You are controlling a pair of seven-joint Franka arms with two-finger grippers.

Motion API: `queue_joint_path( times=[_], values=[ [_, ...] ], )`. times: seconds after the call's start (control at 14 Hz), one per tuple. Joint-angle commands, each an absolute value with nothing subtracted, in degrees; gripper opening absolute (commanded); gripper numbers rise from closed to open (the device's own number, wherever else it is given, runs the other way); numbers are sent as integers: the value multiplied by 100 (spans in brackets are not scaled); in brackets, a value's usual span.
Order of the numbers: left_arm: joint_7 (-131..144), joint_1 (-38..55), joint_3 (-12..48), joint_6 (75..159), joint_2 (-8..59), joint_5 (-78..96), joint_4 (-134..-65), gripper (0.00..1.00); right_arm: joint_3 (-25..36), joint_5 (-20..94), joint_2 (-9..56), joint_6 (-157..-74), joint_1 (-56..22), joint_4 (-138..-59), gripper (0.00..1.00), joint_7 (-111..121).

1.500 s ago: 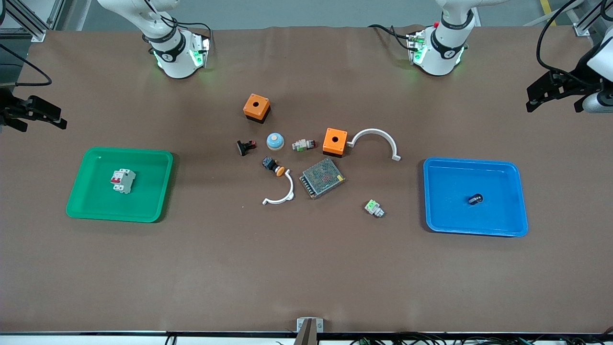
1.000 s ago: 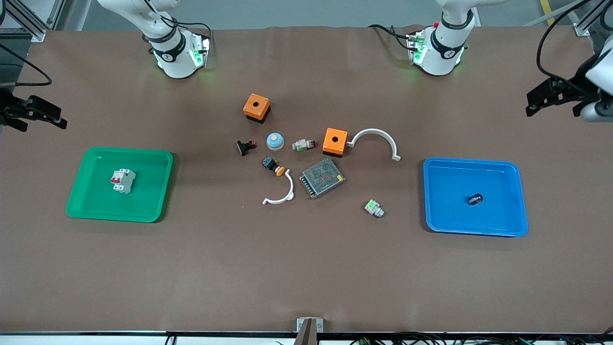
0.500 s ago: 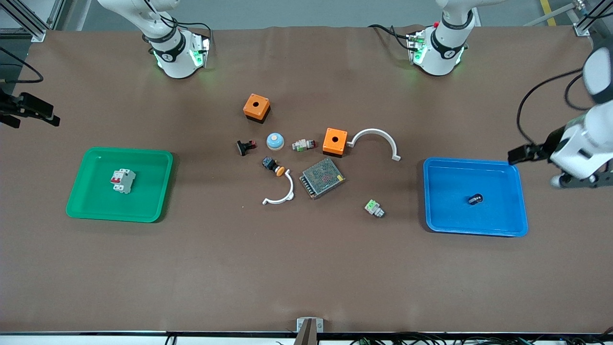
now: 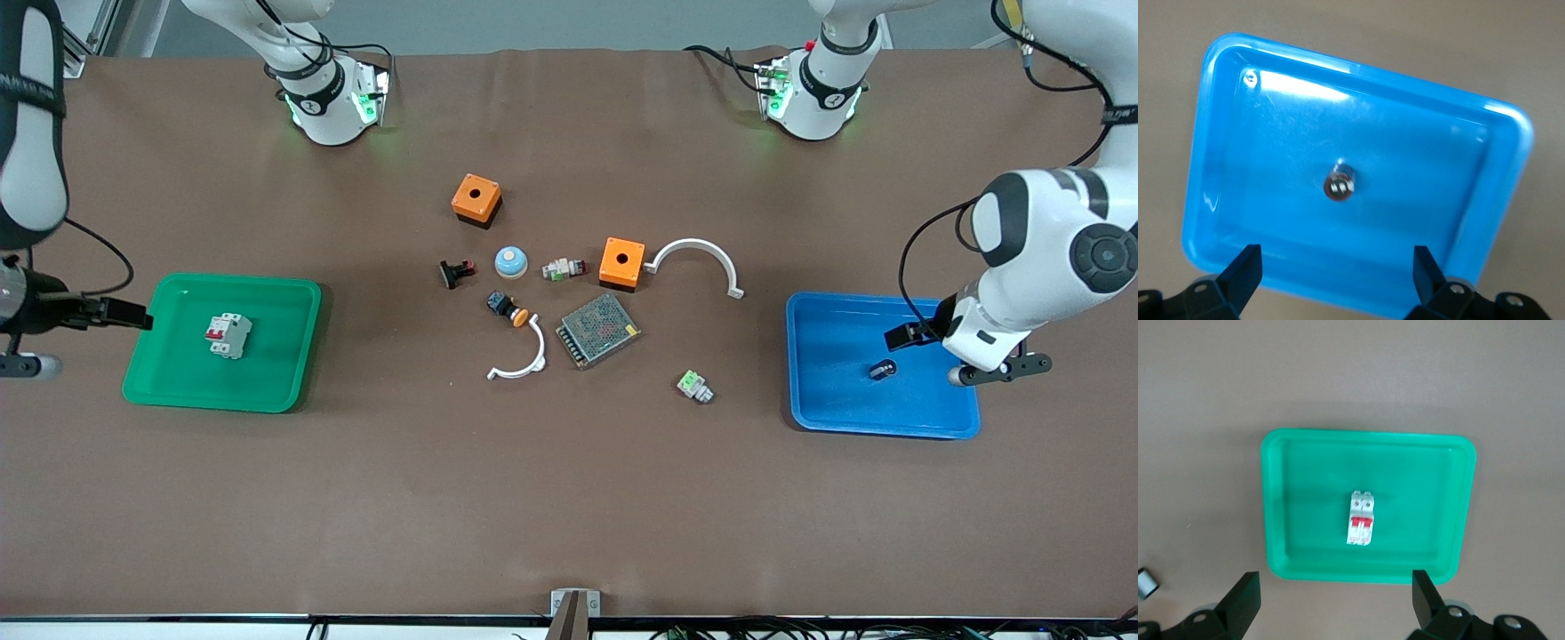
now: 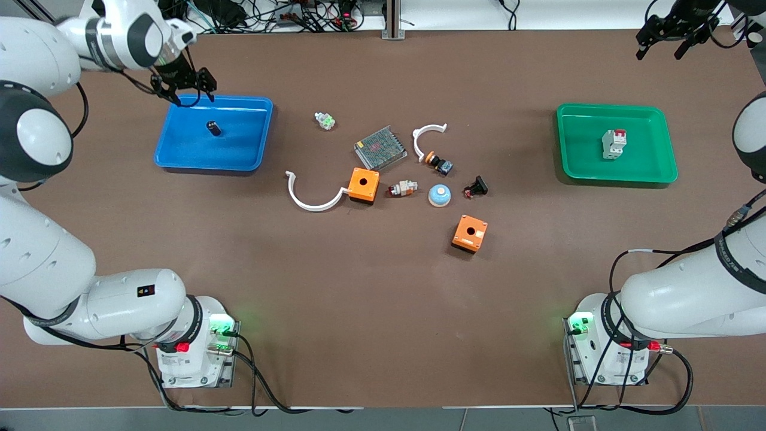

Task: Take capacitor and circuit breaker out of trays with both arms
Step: 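Grasp the breaker with the right gripper while the left gripper grasps the capacitor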

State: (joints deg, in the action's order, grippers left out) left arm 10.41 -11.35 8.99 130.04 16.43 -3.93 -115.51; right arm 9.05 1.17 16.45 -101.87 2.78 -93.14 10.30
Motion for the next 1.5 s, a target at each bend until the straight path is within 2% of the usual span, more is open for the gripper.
queue_joint_path(
  times=[0.0,0.29,0.43,0.5,0.71,0.86,0.93,1.0,1.07,1.14,1.21,1.29,1.36,1.43],
  values=[
    [1143,-1344,923,13630,2046,-501,-11646,97,853,280,1503,-11175,588,-10297,100,1028],
    [1160,-1354,923,13931,2592,-501,-11567,83,844,694,1503,-12994,712,-11835,100,1046],
    [1160,-1336,923,14001,2741,-501,-11505,81,835,694,1581,-13865,686,-12355,100,1055],
    [1160,-1336,923,14018,2803,-501,-11479,76,826,694,1695,-14200,668,-12523,100,1055],
    [1160,-1310,923,14036,2856,-501,-11452,57,800,703,2099,-14808,668,-12674,100,1160],
    [1160,-1292,923,14036,2987,-501,-11304,52,730,703,2276,-14889,668,-12700,99,1248],
    [1169,-1301,923,14036,3040,-501,-11233,52,721,703,2302,-14889,668,-12700,96,1265],
    [1169,-1292,923,14036,3093,-501,-11224,52,721,703,2311,-14880,668,-12726,90,1266],
    [1160,-1292,923,14036,3102,-501,-11198,47,721,703,2312,-14880,659,-12753,83,1266],
    [1160,-1292,923,14036,3103,-501,-11197,38,721,703,2303,-14828,659,-12753,74,1266],
    [1160,-1292,923,14036,3094,-501,-11197,27,721,703,2294,-14801,659,-12753,59,1266],
    [1160,-1292,932,14036,3094,-501,-11197,16,721,703,2285,-14662,659,-12753,38,1309],
    [1160,-1283,932,14027,3085,-501,-11206,7,721,703,2259,-14512,659,-12727,18,1310],
    [1212,-1292,966,14010,3015,-501,-11241,2,721,703,2207,-14363,642,-12666,5,1301]
  ],
)
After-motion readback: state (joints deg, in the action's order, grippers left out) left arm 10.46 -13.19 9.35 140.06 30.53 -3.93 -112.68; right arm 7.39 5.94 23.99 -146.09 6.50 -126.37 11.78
